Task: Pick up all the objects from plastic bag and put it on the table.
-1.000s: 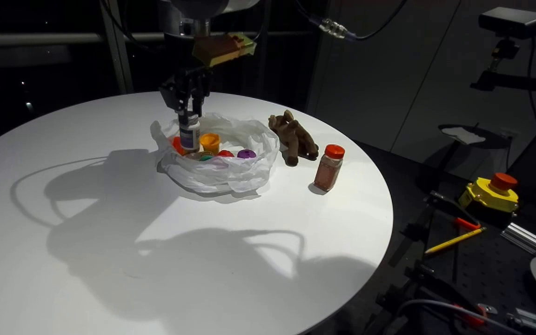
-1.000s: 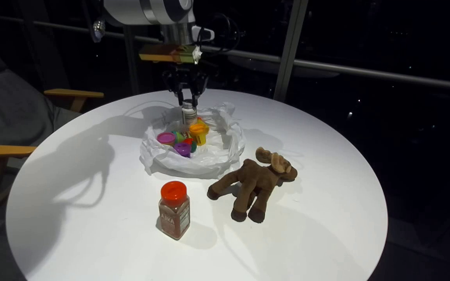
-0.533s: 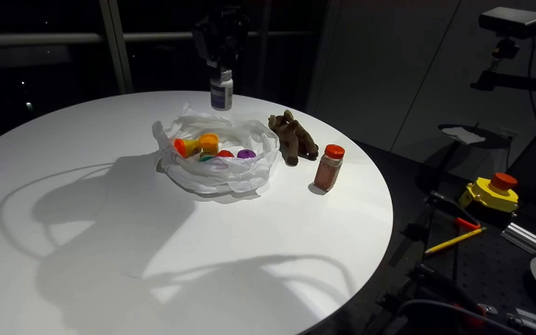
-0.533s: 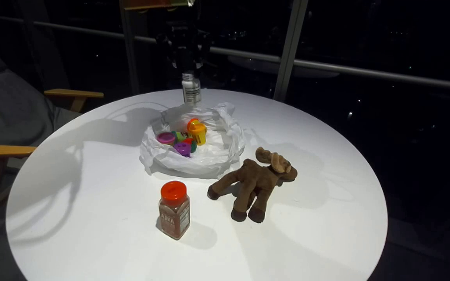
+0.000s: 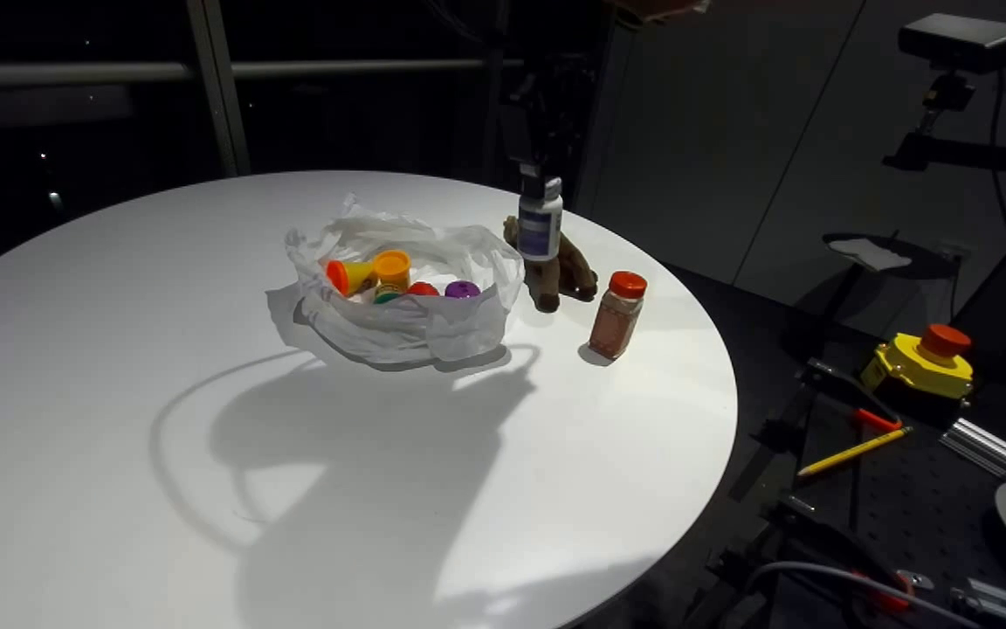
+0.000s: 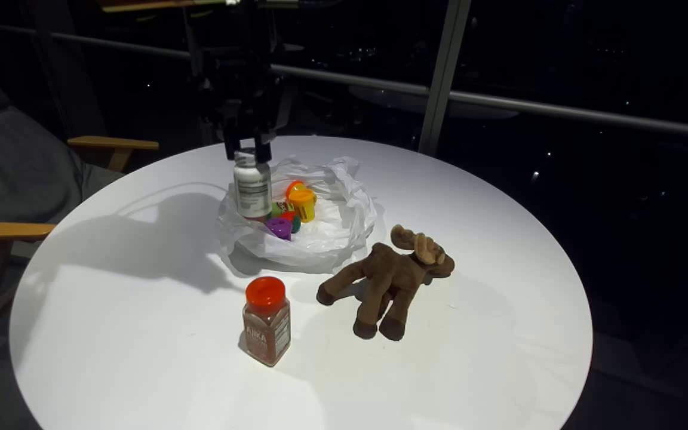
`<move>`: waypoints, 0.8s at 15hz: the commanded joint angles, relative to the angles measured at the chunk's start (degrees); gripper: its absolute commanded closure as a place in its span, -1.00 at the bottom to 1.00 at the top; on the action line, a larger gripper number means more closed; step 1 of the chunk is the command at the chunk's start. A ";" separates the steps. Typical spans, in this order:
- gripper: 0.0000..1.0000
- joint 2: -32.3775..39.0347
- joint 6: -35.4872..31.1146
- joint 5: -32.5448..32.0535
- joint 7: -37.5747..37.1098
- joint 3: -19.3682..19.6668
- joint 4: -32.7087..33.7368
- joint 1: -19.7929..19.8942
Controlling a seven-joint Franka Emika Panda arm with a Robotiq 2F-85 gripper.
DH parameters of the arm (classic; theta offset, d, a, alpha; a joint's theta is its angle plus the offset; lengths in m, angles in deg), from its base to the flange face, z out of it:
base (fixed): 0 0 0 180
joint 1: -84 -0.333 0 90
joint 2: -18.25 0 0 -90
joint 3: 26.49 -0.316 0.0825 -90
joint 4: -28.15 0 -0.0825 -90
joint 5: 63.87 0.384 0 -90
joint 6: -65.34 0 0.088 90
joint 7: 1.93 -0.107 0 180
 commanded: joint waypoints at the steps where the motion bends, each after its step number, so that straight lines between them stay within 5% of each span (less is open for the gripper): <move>1: 0.60 -1.04 -9.61 0.16 -0.34 -1.74 -8.86 1.79; 6: 0.61 2.44 -19.78 -2.68 -1.83 -0.84 -12.29 1.68; 12: 0.60 8.12 -24.20 -7.26 -6.36 3.04 -11.12 1.66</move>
